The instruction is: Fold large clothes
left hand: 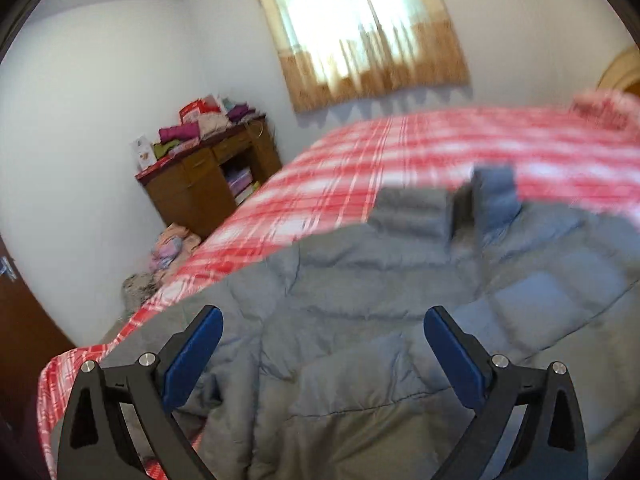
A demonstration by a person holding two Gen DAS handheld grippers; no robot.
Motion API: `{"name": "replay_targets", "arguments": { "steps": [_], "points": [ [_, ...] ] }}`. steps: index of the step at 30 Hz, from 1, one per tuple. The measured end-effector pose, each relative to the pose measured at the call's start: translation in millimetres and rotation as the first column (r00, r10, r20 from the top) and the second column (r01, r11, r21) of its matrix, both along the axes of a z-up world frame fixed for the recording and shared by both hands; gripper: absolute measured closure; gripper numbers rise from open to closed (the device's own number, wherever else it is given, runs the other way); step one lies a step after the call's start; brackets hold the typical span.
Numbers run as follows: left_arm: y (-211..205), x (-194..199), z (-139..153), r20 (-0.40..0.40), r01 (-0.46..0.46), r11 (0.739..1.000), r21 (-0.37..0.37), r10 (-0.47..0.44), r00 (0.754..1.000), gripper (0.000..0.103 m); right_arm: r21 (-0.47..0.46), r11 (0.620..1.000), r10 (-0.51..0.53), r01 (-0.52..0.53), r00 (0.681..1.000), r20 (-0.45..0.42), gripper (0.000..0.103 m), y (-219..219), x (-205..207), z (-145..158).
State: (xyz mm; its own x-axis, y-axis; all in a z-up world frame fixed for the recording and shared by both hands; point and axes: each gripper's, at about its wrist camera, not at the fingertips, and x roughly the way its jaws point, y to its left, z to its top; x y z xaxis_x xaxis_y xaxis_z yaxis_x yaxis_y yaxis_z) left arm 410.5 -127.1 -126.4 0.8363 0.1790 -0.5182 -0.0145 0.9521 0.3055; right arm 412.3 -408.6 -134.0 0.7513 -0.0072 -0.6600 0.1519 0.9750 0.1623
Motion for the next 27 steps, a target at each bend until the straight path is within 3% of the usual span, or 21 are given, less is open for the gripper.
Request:
{"name": "replay_targets", "arguments": {
  "steps": [3, 5, 9, 18, 22, 24, 27],
  "points": [
    [6.0, 16.6, -36.2, -0.088, -0.043, 0.998, 0.035, 0.046, 0.995, 0.002, 0.008, 0.999, 0.052, -0.051, 0.997, -0.056, 0.049, 14.4, 13.1, -27.4],
    [11.6, 24.4, -51.2, -0.155, -0.046, 0.999, 0.009, 0.047, 0.987, 0.002, -0.032, 0.997, 0.064, -0.066, 0.995, -0.079, 0.049, 23.3, 14.7, -43.4],
    [20.9, 35.4, -61.0, -0.221, -0.052, 0.998, -0.047, 0.041, 0.974, 0.002, 0.002, 0.998, 0.063, -0.064, 0.993, -0.096, 0.048, 15.2, 13.6, -50.6],
    [18.7, 38.6, -69.2, -0.236, -0.06, 0.997, -0.052, 0.046, 0.971, 0.001, -0.063, 0.996, 0.054, -0.063, 0.99, -0.129, 0.047, 22.2, 18.7, -53.5],
    [21.0, 37.3, -68.6, -0.238, -0.062, 0.996, -0.064, 0.045, 0.97, 0.001, -0.112, 0.993, 0.032, -0.047, 0.99, -0.137, 0.049, 24.9, 14.0, -37.9],
    [22.1, 37.0, -69.2, -0.241, -0.061, 0.995, -0.075, 0.041, 0.97, 0.001, -0.117, 0.993, 0.005, -0.01, 0.999, -0.038, 0.046, 28.9, -6.0, -11.1],
    [25.4, 37.6, -69.3, -0.246, -0.061, 0.994, -0.094, 0.036, 0.969, 0.001, -0.12, 0.992, 0.027, -0.026, 1.0, 0.011, 0.038, 45.0, -17.4, 12.8]
  ]
}}
